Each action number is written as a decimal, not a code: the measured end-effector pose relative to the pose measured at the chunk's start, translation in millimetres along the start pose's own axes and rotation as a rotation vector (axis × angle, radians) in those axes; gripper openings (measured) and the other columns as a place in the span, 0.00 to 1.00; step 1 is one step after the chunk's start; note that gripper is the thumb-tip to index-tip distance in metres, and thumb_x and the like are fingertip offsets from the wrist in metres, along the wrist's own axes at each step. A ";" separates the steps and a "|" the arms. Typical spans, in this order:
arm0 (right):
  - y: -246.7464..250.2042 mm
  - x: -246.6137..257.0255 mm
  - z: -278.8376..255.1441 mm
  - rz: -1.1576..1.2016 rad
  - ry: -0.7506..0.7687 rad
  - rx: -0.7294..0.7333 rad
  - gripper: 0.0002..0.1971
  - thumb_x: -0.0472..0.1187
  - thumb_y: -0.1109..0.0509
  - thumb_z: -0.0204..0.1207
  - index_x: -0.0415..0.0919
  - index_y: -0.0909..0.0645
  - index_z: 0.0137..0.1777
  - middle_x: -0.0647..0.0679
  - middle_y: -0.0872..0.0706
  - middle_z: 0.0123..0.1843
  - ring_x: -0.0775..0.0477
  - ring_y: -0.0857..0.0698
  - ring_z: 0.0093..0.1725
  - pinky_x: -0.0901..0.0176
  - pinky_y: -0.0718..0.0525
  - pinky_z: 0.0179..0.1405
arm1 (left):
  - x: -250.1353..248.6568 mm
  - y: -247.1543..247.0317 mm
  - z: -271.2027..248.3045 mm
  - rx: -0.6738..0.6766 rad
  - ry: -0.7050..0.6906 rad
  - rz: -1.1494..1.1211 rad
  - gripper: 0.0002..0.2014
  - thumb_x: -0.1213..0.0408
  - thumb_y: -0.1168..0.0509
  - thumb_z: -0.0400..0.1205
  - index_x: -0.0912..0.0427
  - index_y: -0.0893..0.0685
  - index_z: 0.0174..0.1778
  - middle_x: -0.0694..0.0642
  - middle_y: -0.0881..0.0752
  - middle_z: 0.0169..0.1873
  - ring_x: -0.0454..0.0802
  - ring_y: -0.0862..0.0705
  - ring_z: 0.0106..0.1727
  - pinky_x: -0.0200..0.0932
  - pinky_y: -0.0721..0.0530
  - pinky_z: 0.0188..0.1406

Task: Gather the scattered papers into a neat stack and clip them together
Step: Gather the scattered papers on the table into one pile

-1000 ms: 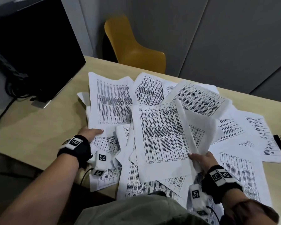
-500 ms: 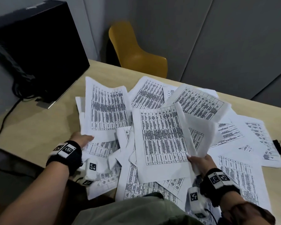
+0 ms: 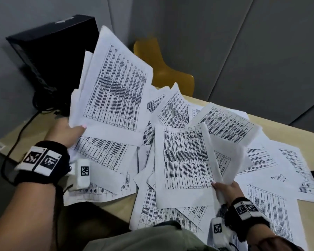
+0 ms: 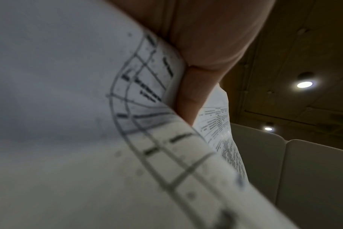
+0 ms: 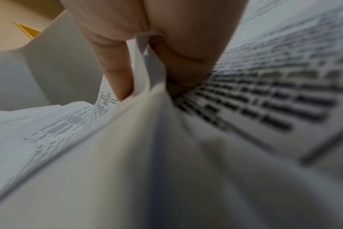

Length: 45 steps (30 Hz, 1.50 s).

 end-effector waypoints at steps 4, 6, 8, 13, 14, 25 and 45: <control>-0.3 2.9 -2.2 0.009 0.034 0.009 0.13 0.26 0.28 0.70 0.27 0.23 0.53 0.40 0.17 0.34 0.42 0.19 0.34 0.58 0.23 0.35 | -26.9 17.9 -11.8 -0.063 -0.113 0.051 0.12 0.64 0.35 0.79 0.62 0.16 0.57 0.61 0.15 0.47 0.58 0.19 0.47 0.47 0.26 0.51; -0.7 6.0 -6.6 0.023 0.050 0.014 0.10 0.25 0.29 0.70 0.28 0.24 0.51 0.41 0.17 0.34 0.43 0.19 0.34 0.59 0.24 0.33 | -32.1 21.8 -16.7 -0.065 -0.115 0.010 0.13 0.63 0.34 0.78 0.62 0.16 0.58 0.61 0.15 0.48 0.58 0.19 0.48 0.47 0.25 0.52; -0.7 7.6 -8.9 0.040 0.058 0.014 0.10 0.24 0.30 0.71 0.29 0.25 0.50 0.41 0.18 0.33 0.44 0.20 0.33 0.60 0.25 0.31 | -35.1 23.4 -19.6 -0.058 -0.108 -0.049 0.19 0.59 0.31 0.73 0.62 0.16 0.58 0.62 0.14 0.49 0.60 0.17 0.51 0.53 0.21 0.58; 0.2 7.3 -10.1 0.027 0.058 0.005 0.11 0.26 0.29 0.71 0.30 0.26 0.51 0.41 0.18 0.34 0.44 0.19 0.33 0.61 0.26 0.31 | -42.9 5.5 -24.5 0.022 -0.146 -0.184 0.16 0.64 0.29 0.73 0.61 0.16 0.56 0.60 0.15 0.46 0.55 0.16 0.47 0.48 0.20 0.54; 0.0 6.0 -9.4 0.024 0.049 0.004 0.11 0.26 0.29 0.71 0.31 0.26 0.51 0.40 0.18 0.34 0.43 0.19 0.34 0.61 0.26 0.31 | -42.0 -5.4 -26.5 0.059 -0.133 -0.206 0.14 0.66 0.30 0.74 0.62 0.16 0.55 0.60 0.15 0.45 0.54 0.16 0.45 0.45 0.20 0.52; 1.5 2.6 -7.6 -0.012 0.037 -0.034 0.10 0.26 0.28 0.69 0.29 0.24 0.49 0.41 0.18 0.33 0.42 0.20 0.34 0.58 0.23 0.35 | -5.8 -174.2 -64.7 0.431 0.094 -0.088 0.16 0.66 0.33 0.78 0.65 0.20 0.62 0.62 0.14 0.57 0.60 0.16 0.56 0.48 0.19 0.56; 7.7 -6.7 -36.1 0.058 -0.121 -0.041 0.11 0.31 0.27 0.71 0.30 0.25 0.31 0.50 0.23 0.09 0.57 0.24 0.09 0.73 0.27 0.09 | -20.8 -262.0 -100.0 0.809 -0.204 0.388 0.31 0.55 0.29 0.76 0.57 0.32 0.74 0.59 0.24 0.72 0.56 0.23 0.69 0.45 0.27 0.65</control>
Point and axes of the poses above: each hand's wrist, its own z-axis towards the middle knuckle, its own y-axis out of the back of the hand, x = y × z, the point moved 8 cm from there along z, towards the middle knuckle
